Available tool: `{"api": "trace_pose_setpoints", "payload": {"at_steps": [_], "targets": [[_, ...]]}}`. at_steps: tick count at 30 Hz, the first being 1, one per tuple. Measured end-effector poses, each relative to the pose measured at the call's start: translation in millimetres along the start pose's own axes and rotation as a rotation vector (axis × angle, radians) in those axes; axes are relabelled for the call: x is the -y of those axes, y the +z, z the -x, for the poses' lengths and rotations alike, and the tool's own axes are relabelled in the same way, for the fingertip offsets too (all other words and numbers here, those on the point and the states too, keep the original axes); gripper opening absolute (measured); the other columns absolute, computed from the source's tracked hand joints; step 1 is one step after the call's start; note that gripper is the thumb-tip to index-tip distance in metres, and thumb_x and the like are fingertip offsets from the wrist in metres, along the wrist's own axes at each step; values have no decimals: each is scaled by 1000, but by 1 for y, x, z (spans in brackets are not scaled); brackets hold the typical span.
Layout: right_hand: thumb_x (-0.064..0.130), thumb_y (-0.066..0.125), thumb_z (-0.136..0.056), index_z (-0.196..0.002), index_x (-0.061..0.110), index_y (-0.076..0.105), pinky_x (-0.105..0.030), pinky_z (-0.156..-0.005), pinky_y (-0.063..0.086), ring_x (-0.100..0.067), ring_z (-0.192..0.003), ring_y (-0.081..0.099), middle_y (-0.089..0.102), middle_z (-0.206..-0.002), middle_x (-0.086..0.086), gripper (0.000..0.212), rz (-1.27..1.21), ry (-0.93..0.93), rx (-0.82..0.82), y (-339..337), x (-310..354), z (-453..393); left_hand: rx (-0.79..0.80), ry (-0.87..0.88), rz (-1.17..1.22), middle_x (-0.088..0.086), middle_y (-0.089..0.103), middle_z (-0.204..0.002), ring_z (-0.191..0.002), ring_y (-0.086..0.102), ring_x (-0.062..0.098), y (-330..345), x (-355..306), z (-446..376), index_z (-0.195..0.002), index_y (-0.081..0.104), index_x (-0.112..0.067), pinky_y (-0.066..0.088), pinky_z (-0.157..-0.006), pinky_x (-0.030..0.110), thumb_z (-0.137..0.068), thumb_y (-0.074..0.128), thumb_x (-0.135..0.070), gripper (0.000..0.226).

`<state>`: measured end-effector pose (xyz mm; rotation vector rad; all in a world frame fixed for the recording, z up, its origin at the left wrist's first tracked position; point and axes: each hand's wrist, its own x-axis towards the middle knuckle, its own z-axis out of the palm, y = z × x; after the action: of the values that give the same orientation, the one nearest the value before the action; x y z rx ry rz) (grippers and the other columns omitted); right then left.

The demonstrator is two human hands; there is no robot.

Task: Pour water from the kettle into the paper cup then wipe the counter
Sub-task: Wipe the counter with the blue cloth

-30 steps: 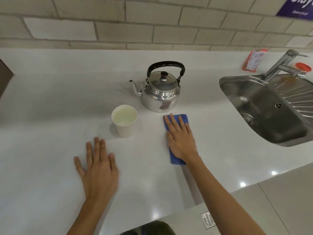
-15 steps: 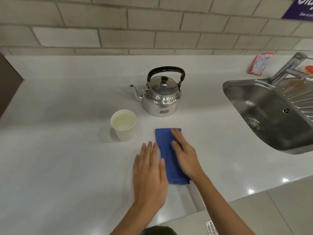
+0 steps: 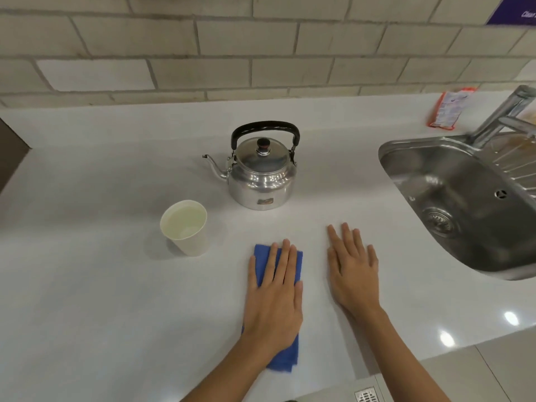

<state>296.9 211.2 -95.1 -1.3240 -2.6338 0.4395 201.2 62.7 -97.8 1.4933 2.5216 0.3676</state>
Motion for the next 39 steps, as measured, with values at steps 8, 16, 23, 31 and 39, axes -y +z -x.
{"api": "trace_pose_setpoints", "payload": {"at_steps": [8, 16, 23, 31, 39], "targets": [[29, 27, -106, -156, 27, 26, -43, -124, -2, -20, -155, 8, 19, -167, -3, 50, 5, -8, -43, -1, 7, -1, -34, -177, -67, -1, -16, -164, -152, -14, 20, -15, 16, -59, -155, -11, -17, -3, -123, 53, -104, 13, -35, 59], [22, 35, -105, -152, 27, 38, -38, -124, 12, -17, -152, 21, 27, -164, -2, 47, -130, -211, 20, 10, 27, -4, -72, -179, -37, 8, -9, -165, -153, -4, 23, -9, 14, -21, -157, 3, -21, 2, -124, 50, -103, 16, -35, 57], [23, 35, -105, -152, 27, 37, -37, -124, 12, -17, -153, 21, 27, -164, -1, 47, -106, -220, 15, 11, 26, -4, -165, -429, -20, 15, 3, -164, -153, 5, 29, -9, 6, -20, -155, 3, -8, 7, -124, 48, -100, 10, -37, 62], [21, 40, -104, -150, 25, 41, -39, -123, 18, -19, -151, 25, 31, -162, -3, 46, -113, -216, 13, 8, 28, -3, -133, -471, -29, 9, -15, -164, -152, -15, 25, -21, 38, -45, -153, -15, -12, -3, -125, 44, -103, 14, -33, 61], [19, 48, -101, -146, 21, 49, -45, -119, 24, -27, -148, 32, 37, -159, -10, 45, -96, -145, -9, 7, 42, -2, -99, -224, -62, 4, 28, -160, -147, 29, 21, -13, 7, 51, -152, 30, -15, 26, -118, 43, -99, 20, -33, 56]]}}
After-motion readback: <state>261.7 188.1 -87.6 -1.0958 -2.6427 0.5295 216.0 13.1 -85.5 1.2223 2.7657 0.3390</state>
